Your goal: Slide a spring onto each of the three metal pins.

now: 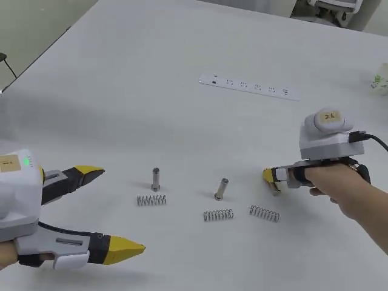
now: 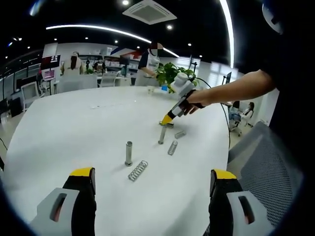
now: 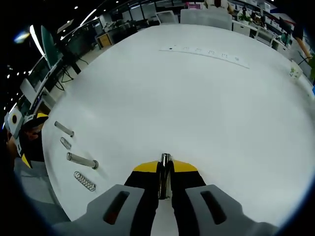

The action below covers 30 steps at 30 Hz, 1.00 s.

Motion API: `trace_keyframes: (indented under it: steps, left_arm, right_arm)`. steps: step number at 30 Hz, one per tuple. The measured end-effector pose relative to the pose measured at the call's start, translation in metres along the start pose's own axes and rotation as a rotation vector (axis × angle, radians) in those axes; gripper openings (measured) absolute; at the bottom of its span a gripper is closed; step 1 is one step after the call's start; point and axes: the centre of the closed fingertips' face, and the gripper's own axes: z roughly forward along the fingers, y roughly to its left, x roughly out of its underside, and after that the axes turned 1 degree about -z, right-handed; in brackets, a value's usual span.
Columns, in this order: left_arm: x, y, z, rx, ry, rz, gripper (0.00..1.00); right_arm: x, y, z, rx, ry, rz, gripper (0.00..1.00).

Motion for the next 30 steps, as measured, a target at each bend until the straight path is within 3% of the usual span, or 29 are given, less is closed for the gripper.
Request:
trace_keyframes:
  steps: [5,14,30]
  left_arm:
    - [0.000,-0.001,0.000,-0.001,0.000,-0.002,0.94]
    - [0.002,0.001,-0.001,-0.007,0.004,-0.002,0.94]
    - [0.000,-0.002,0.001,0.002,0.009,0.011,0.93]
  right_arm:
    - [0.003,0.001,-0.003,-0.012,-0.009,0.011,0.05]
    - [0.001,0.007,-0.018,-0.037,-0.080,-0.002,0.05]
    - [0.004,0.018,-0.037,-0.059,-0.202,-0.086,0.05]
